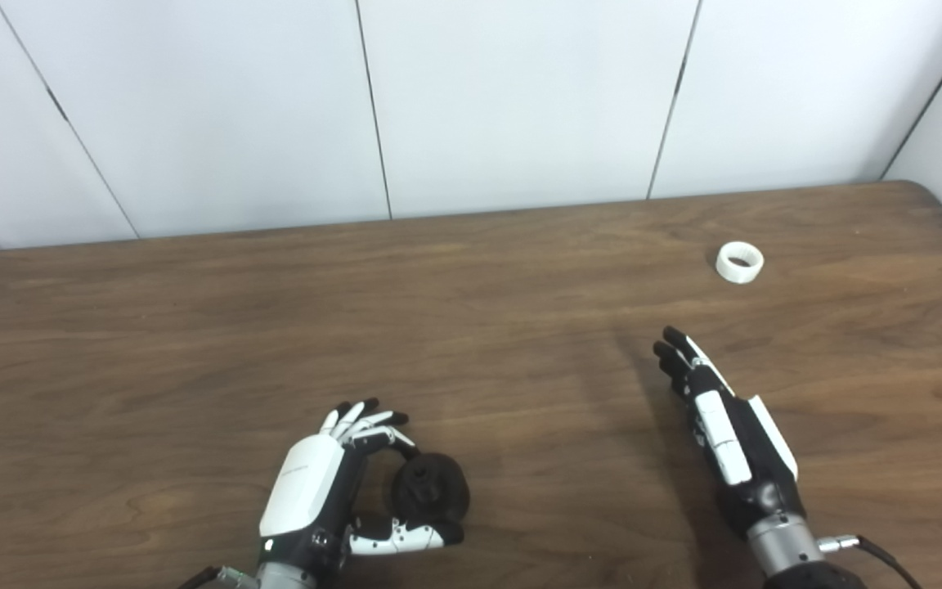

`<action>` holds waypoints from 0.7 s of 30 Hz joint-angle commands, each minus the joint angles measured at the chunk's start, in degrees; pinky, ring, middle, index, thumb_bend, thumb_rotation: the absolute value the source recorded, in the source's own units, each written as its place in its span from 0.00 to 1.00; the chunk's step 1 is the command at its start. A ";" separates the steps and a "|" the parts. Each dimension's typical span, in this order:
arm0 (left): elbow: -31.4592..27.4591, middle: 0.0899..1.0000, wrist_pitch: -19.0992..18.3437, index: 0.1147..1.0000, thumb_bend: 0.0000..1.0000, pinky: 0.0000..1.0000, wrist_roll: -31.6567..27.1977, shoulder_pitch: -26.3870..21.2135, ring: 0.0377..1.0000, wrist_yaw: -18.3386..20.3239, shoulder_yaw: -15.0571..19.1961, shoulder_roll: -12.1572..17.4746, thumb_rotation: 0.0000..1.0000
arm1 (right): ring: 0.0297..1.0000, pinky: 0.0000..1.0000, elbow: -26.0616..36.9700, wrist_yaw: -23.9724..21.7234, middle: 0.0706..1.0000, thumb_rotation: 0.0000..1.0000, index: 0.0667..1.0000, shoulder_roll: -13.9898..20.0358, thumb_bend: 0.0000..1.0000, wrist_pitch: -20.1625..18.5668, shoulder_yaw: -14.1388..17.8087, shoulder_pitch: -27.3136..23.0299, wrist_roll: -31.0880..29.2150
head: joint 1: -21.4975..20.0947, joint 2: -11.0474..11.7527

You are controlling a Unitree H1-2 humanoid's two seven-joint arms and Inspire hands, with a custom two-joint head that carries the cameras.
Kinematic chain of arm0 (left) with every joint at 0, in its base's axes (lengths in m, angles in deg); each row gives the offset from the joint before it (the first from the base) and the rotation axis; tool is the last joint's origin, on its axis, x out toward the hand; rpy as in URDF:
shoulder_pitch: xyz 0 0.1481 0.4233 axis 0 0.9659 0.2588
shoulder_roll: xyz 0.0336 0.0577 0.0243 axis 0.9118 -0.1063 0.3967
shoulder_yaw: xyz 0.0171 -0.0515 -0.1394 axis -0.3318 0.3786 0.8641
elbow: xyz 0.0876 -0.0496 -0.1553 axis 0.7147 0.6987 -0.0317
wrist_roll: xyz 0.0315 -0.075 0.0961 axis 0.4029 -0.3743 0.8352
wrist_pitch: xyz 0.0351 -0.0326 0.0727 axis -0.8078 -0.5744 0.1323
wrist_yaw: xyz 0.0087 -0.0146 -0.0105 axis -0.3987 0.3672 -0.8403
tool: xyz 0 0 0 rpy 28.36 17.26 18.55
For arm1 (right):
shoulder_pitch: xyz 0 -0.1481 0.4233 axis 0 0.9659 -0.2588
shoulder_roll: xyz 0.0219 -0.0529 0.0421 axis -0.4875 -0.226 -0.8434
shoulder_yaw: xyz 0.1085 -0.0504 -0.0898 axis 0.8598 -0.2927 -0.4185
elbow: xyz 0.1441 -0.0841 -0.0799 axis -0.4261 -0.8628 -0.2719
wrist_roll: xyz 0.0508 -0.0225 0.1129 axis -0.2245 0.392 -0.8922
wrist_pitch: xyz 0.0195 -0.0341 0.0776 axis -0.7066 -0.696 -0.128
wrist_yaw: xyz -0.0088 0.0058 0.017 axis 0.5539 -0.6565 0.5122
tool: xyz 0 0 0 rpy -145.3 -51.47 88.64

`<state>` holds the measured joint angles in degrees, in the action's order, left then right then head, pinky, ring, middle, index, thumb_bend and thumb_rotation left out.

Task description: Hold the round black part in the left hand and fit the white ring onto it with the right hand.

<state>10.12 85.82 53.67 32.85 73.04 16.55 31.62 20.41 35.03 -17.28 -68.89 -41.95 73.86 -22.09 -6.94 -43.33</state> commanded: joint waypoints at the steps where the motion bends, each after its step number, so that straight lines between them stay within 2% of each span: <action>1: -0.89 0.80 1.21 0.42 0.52 1.00 0.48 -0.47 0.94 -0.59 0.43 0.46 0.05 | 0.95 0.98 2.74 0.25 0.92 0.94 0.92 -1.95 0.64 -0.07 0.27 -0.87 0.66 | -0.01 -0.03; 7: -0.55 0.80 1.78 0.42 0.52 1.00 -0.07 -0.82 0.94 -0.46 0.98 0.91 0.05 | 0.96 0.97 4.70 0.70 0.93 0.93 0.92 -1.96 0.60 -2.54 0.80 -2.13 1.41 | -1.73 -0.33; 12: -0.04 0.79 2.72 0.42 0.52 1.00 -0.41 -1.05 0.93 -0.60 1.39 1.51 0.05 | 0.97 0.98 7.19 0.45 0.94 0.89 0.92 -0.31 0.55 -5.65 1.18 -4.28 3.58 | -3.27 -0.37; 17: 0.35 0.79 3.27 0.42 0.52 1.00 -0.69 -1.34 0.92 -0.47 1.91 1.77 0.06 | 0.96 0.92 9.03 0.22 0.94 0.77 0.92 2.05 0.55 -8.49 2.77 -7.12 7.92 | -4.70 -0.42; 19: 0.53 0.79 3.50 0.42 0.52 1.00 -0.80 -1.47 0.92 -0.39 2.13 1.92 0.06 | 0.93 0.91 8.77 0.36 0.91 0.69 0.88 3.43 0.60 -9.45 3.55 -8.55 11.44 | -5.35 -0.46; 21: 0.47 0.79 3.45 0.42 0.52 1.00 -1.01 -1.53 0.92 -0.08 2.40 2.03 0.06 | 0.92 0.91 8.64 0.01 0.90 0.64 0.87 4.28 0.63 -11.14 4.90 -10.14 12.10 | -6.17 -0.49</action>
<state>11.03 88.06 53.01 32.38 73.32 18.47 32.92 27.14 34.93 -13.78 -79.92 -38.20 65.54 -11.05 -13.18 -43.77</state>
